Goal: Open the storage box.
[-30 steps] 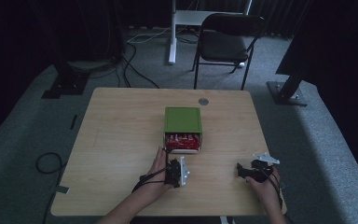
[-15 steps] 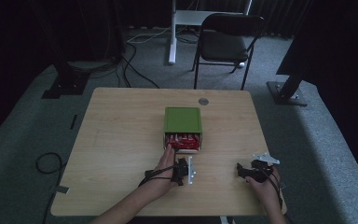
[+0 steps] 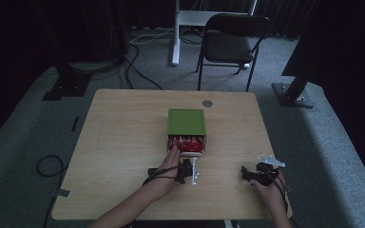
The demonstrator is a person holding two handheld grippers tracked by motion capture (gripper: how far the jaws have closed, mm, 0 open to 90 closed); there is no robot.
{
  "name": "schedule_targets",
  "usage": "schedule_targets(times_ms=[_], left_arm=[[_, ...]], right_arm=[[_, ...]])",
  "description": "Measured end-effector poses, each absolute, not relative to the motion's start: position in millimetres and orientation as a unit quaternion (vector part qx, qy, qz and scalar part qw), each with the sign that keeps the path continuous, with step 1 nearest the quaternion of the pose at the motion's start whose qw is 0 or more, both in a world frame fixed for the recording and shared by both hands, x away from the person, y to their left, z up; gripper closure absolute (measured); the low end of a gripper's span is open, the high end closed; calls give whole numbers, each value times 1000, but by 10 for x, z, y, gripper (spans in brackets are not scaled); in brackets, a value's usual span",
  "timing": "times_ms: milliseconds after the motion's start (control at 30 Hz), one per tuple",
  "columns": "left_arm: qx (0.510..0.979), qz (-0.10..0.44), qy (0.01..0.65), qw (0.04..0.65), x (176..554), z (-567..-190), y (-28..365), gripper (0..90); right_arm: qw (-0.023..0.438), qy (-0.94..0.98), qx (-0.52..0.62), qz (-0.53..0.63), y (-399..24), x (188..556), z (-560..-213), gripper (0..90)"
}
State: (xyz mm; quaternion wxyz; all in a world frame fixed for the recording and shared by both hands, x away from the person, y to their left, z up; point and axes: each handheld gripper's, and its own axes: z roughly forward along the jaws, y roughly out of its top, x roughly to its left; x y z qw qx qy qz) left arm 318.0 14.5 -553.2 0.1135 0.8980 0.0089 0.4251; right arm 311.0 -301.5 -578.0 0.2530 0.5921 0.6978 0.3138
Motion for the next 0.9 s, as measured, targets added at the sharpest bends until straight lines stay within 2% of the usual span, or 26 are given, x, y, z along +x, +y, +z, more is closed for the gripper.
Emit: schedule_targets(times_ms=[100,200,300,400,567,767,900], left_arm=[[894,435,6,107,3183,-5541,136,254],[885,455,4,99,3183,-5546,134,363],[878,468,6,101,3188,-5582,136,400],[871,480,10,102,3203,-5583,142,486],[859,503,6,100,3208,-5626,135,547],[841,534,0,87,3211,-5644,128,688],[844,530,4,84,3226,-5632,118,705]], right_arm=[[253,698,592,314,-3015,3110,-5781,111],[253,698,592,314,-3015,3110,-5781,111],[253,698,592,314,-3015,3110,-5781,111],[253,698,592,314,-3015,3110,-5781,111],[253,698,592,314,-3014,3110,-5781,111],[253,698,592,314,-3014,3110,-5781,111],[253,698,592,314,-3014,3110,-5781,111]])
